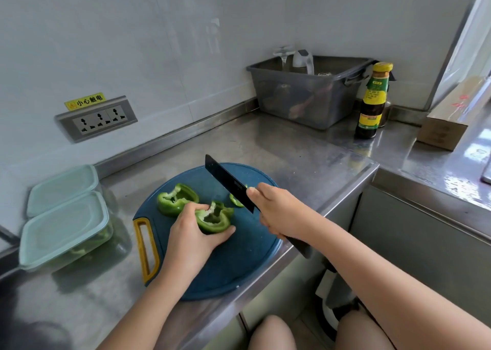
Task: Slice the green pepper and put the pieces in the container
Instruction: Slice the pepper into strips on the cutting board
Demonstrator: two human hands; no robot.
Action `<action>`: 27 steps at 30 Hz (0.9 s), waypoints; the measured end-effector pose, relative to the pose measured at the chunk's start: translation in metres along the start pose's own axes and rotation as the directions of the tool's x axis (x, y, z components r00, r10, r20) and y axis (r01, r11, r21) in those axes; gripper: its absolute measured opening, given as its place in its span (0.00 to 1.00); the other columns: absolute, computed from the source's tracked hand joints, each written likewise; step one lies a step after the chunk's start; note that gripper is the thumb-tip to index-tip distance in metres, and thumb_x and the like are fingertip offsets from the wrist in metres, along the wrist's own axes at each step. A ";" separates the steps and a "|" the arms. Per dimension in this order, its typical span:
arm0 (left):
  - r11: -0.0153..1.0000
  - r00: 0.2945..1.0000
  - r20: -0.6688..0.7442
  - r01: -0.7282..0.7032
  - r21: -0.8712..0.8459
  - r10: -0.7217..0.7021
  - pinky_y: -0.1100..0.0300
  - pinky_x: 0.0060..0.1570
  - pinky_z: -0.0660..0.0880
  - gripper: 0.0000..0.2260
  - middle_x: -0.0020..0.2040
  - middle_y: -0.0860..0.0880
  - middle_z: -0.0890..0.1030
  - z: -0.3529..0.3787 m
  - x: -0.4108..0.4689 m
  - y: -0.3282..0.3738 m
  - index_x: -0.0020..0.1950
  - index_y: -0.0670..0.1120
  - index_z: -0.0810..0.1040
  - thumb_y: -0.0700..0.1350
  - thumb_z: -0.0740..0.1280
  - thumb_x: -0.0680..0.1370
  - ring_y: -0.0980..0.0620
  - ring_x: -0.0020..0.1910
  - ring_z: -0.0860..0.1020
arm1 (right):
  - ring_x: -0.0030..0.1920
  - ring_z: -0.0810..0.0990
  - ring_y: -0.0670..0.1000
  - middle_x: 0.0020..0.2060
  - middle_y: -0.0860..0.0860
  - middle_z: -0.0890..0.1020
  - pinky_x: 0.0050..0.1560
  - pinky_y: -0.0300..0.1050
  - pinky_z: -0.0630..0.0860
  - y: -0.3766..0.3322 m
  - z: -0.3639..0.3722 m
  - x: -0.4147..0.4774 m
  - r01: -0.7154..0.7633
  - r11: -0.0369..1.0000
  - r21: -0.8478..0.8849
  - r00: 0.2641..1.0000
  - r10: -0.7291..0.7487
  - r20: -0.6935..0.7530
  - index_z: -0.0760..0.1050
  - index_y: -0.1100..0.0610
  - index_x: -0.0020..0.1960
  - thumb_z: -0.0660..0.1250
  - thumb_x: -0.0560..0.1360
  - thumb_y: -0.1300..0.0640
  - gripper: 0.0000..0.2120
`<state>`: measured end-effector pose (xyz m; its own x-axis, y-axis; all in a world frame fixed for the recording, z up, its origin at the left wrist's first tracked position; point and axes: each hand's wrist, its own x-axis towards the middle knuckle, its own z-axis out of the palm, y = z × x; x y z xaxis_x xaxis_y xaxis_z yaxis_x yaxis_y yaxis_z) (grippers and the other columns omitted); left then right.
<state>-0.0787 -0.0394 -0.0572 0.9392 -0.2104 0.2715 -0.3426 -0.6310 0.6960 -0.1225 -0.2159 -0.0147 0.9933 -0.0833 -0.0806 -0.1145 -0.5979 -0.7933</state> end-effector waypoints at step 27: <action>0.999 1.000 0.020 0.009 0.035 -0.009 0.61 0.50 0.69 0.29 0.55 0.46 0.76 0.003 0.001 0.001 0.56 0.44 0.73 0.50 0.80 0.61 0.48 0.55 0.75 | 0.23 0.62 0.55 0.24 0.49 0.62 0.23 0.46 0.54 0.018 0.050 -0.057 0.193 0.813 -0.549 0.925 -0.337 -0.173 0.54 0.52 0.44 0.45 0.82 0.46 0.12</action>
<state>-0.0777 -0.0424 -0.0579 0.9426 -0.2197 0.2514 -0.3334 -0.6588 0.6745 -0.1800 -0.1819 -0.0547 0.9546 -0.0136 0.2976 0.0892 -0.9401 -0.3291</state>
